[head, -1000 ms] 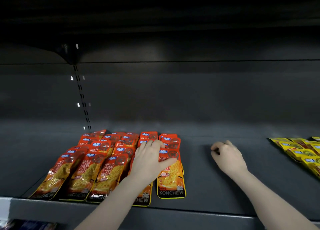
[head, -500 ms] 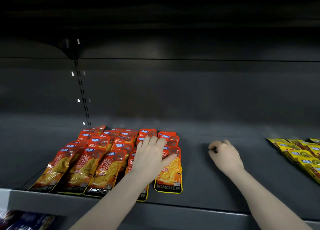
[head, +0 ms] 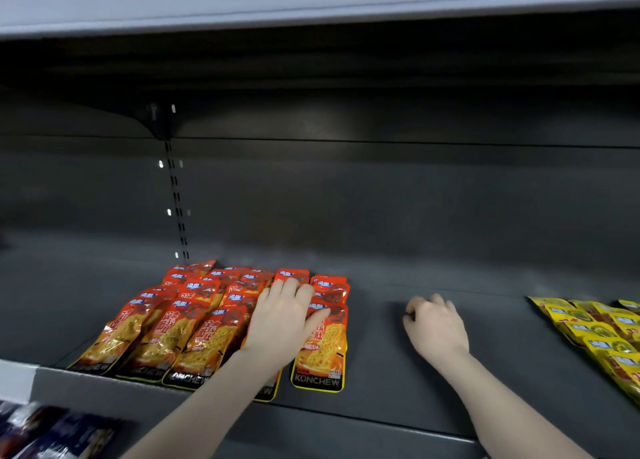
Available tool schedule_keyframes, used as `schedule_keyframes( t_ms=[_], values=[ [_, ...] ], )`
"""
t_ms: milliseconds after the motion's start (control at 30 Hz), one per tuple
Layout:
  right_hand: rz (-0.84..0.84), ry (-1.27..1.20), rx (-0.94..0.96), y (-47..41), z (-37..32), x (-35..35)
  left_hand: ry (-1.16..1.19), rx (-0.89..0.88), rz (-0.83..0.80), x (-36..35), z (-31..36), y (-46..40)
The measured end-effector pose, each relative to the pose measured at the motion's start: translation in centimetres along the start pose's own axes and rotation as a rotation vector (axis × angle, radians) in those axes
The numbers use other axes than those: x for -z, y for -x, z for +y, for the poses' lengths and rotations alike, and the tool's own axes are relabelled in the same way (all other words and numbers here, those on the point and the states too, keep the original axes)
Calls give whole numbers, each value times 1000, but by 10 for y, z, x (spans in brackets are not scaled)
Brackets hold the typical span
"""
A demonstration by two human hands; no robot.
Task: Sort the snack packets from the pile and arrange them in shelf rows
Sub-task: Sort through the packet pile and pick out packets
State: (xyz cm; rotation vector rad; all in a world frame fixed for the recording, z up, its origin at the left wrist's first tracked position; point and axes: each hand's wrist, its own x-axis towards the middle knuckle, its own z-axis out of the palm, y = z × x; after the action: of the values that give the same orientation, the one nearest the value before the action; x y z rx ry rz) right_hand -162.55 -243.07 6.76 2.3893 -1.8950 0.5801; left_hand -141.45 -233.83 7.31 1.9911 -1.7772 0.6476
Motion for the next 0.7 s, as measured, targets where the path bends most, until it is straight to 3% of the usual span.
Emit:
schedule_keyframes(
  t_ms=[200,367,600,700],
  values=[
    [-15,121,111,9,5,13,0,78,-77,15,-2,2],
    [30,163,136,30,19,24,36,111,-46,27,4,8],
    [218,107,133,64,39,46,224,8,21,35,31,10],
    [192,132,76,77,58,67,329,4,28,40,56,10]
  ],
)
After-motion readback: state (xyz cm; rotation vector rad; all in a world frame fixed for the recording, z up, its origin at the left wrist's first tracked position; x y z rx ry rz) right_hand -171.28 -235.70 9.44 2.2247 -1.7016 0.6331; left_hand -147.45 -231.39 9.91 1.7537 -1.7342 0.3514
